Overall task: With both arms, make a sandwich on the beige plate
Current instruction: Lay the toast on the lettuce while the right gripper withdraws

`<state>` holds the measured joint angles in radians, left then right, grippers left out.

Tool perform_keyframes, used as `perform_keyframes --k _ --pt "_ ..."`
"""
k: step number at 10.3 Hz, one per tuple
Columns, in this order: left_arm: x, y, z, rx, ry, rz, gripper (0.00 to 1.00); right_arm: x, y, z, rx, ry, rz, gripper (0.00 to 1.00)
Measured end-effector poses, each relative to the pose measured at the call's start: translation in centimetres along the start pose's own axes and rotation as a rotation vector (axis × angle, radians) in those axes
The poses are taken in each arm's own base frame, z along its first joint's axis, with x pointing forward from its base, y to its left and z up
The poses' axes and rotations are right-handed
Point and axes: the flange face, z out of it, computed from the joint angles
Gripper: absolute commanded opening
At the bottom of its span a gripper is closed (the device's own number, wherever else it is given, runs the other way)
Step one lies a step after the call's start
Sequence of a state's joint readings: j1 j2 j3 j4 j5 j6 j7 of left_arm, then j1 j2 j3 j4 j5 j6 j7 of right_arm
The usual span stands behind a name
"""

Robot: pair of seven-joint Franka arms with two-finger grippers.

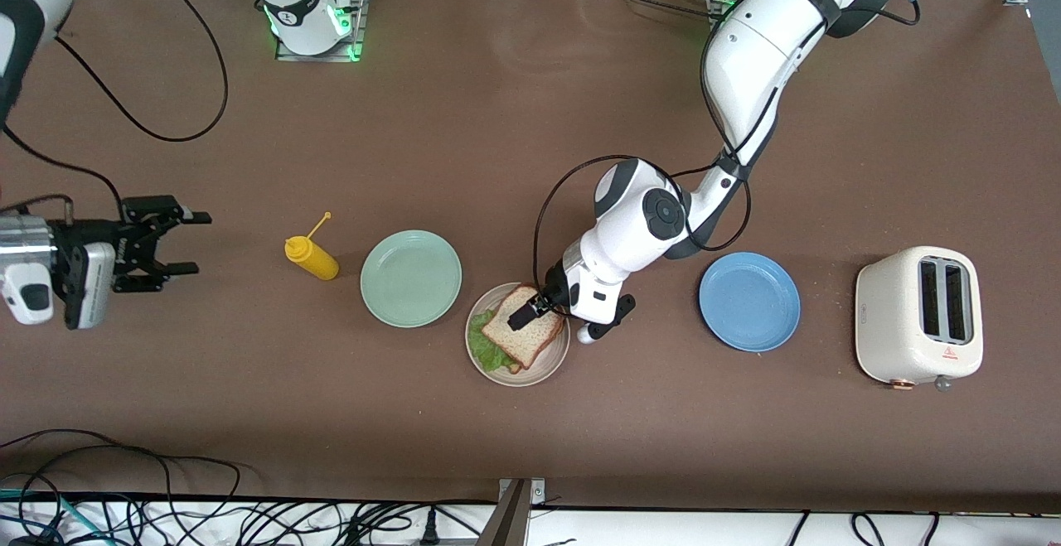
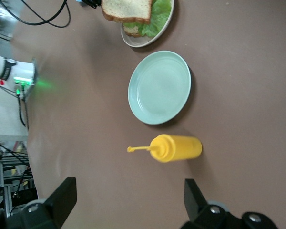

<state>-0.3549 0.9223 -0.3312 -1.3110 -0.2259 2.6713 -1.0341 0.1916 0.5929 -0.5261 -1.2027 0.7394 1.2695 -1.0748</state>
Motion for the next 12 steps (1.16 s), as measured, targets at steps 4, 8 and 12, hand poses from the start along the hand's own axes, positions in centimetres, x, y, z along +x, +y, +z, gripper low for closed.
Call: perform_keyframes --k 4,8,12 --pt "1.3 -1.7 1.2 0.035 0.012 -0.012 1.0 -0.6 -7.4 -5.0 -0.402 -0.271 0.306 1.0" --pt "0.3 -3.2 2.9 0.074 -0.003 -0.006 1.0 -2.5 -11.3 -6.3 -0.593 -0.147 0.629 1.0" --pt "0.3 -4.3 4.1 0.11 -0.016 -0.009 1.0 -5.3 -12.5 -5.2 -0.678 -0.01 0.665 1.0"
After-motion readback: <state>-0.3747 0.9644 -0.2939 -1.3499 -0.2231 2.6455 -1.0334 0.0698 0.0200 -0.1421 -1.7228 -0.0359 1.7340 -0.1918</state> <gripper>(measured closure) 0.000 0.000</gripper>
